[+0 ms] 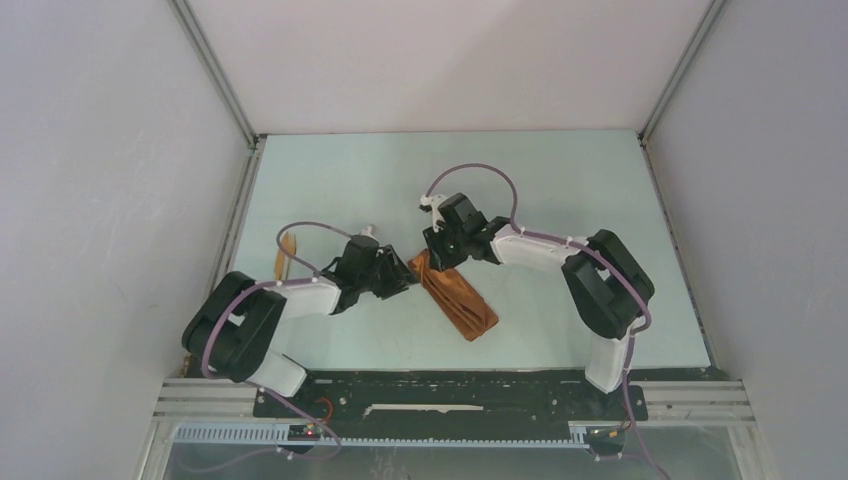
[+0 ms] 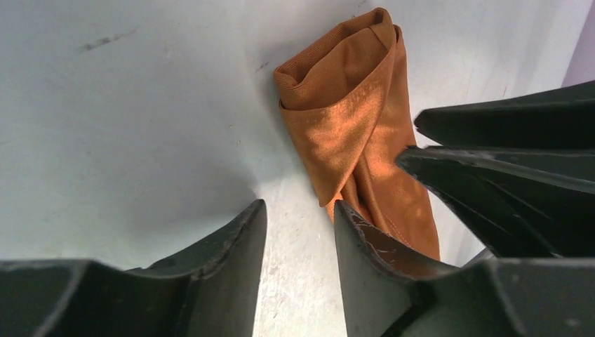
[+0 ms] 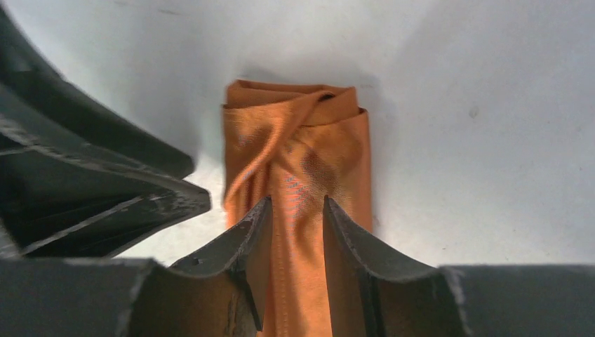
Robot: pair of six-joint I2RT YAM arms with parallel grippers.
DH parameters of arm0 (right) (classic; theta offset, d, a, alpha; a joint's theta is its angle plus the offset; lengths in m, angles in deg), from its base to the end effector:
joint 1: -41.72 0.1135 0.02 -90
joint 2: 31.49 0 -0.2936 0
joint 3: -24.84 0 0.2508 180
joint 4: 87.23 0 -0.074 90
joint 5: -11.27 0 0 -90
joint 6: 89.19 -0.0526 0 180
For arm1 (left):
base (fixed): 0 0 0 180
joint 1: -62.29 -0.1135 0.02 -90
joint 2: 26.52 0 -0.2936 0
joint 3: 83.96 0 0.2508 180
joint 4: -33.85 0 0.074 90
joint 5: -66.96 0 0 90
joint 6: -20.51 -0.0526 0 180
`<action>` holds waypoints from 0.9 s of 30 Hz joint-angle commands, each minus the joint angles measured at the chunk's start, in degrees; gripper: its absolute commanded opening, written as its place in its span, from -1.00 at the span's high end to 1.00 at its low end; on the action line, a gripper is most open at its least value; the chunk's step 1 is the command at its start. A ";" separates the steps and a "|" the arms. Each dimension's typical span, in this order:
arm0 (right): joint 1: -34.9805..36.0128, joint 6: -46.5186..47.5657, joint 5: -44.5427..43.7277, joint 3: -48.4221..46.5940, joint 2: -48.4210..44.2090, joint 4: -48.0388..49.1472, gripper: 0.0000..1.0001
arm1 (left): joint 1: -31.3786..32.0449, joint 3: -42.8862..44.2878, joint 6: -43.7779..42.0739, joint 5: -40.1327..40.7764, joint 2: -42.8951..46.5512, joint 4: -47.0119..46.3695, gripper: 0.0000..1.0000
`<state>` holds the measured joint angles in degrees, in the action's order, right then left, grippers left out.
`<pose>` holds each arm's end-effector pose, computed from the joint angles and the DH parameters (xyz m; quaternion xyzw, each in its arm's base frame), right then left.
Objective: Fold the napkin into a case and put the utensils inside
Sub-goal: Stuff the top corner of the smaller-rectangle-folded napkin into the folded napkin.
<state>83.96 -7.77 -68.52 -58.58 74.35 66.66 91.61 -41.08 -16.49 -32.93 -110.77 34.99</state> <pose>0.3012 0.2861 0.2061 -0.2999 0.8825 0.2265 0.2828 0.2323 -0.1409 0.1548 -0.1531 0.8997 -0.3234 0.2501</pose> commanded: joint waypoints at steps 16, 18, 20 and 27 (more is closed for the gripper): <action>6.01 1.88 -14.71 -3.50 6.93 -1.23 0.84 | -0.41 2.73 3.43 -0.88 -8.34 -5.72 0.22; 6.01 1.73 -14.11 -3.97 6.14 -1.26 0.98 | -0.41 2.78 3.35 -0.70 -8.70 -5.75 0.23; 5.93 1.60 -12.81 -4.83 5.83 -1.58 1.00 | -0.41 2.63 3.26 -0.43 -9.10 -5.74 0.24; 6.02 -1.60 -4.97 -5.06 2.65 0.33 1.00 | -0.40 1.45 2.67 0.57 -8.80 -5.65 0.25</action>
<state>89.27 -6.45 -78.35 -61.62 79.94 64.80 91.46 -39.13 -12.54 -35.16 -118.46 26.96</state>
